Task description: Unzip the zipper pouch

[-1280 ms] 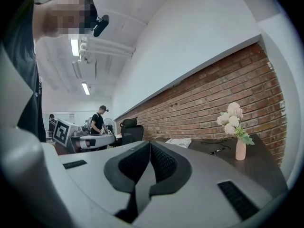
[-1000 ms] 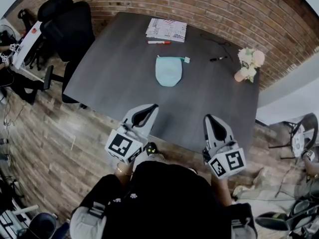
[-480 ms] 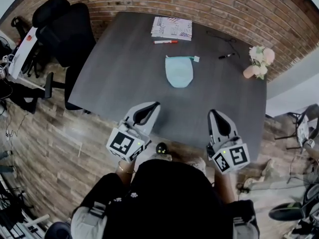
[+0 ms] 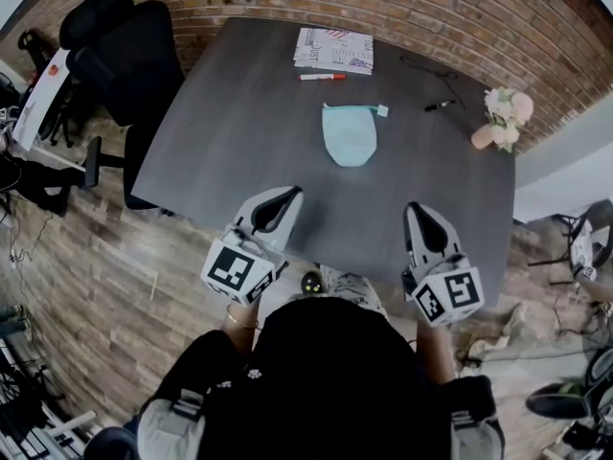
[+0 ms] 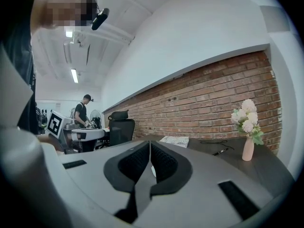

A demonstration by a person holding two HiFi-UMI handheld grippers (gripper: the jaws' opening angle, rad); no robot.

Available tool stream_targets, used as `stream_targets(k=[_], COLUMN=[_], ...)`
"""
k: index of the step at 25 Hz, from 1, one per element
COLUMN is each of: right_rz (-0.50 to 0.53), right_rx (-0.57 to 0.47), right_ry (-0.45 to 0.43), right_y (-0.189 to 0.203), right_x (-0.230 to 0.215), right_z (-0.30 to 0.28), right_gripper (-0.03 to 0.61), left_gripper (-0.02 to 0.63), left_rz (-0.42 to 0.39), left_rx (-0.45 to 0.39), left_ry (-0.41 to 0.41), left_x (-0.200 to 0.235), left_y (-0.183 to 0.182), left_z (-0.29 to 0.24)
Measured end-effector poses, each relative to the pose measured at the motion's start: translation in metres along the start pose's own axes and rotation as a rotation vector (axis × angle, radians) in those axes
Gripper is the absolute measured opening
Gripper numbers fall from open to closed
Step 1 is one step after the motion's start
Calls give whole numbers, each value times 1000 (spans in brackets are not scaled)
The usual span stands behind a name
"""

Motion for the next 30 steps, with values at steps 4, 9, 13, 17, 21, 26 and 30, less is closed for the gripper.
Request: stream_targets(k=[4,9,13,17,21,26,30], right_rz=[16,27,20,0,1,-12,-30], right_rx=[-3,-6,2,33,44,94,135], right_ry=[7,4,17,18,33,52,64], right_y=[0,-3,-5,0,1,16,27], right_x=[-7,-21,-35,-49,-67,-90,-103], right_z=[-15,-43,-65,-93,-119,-154,-177], right_gripper=[11,17,18,32,34,43,51], left_gripper=[5,5,5,5,5,5,5], left_rz=[-2,10,12,28,47,55,66], left_rx=[24,43,66,88,113,145,159], left_ry=[-21,-33,-38,-40,-14,21,48], left_x=[12,31,48,72,85,101,115], left_y=[4,8,9,15,23,35,44], left_z=[-1,-12,-22,-37,-60,-90,-110])
Point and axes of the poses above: the fingertips, and each gripper's own axes: z backward along the fingers, x to its left, y out of its underside, the point moved 3 cm from there along z, backward along the fingers, and after that the axes turned 3 degrees about -y, right-handed, at the moved point
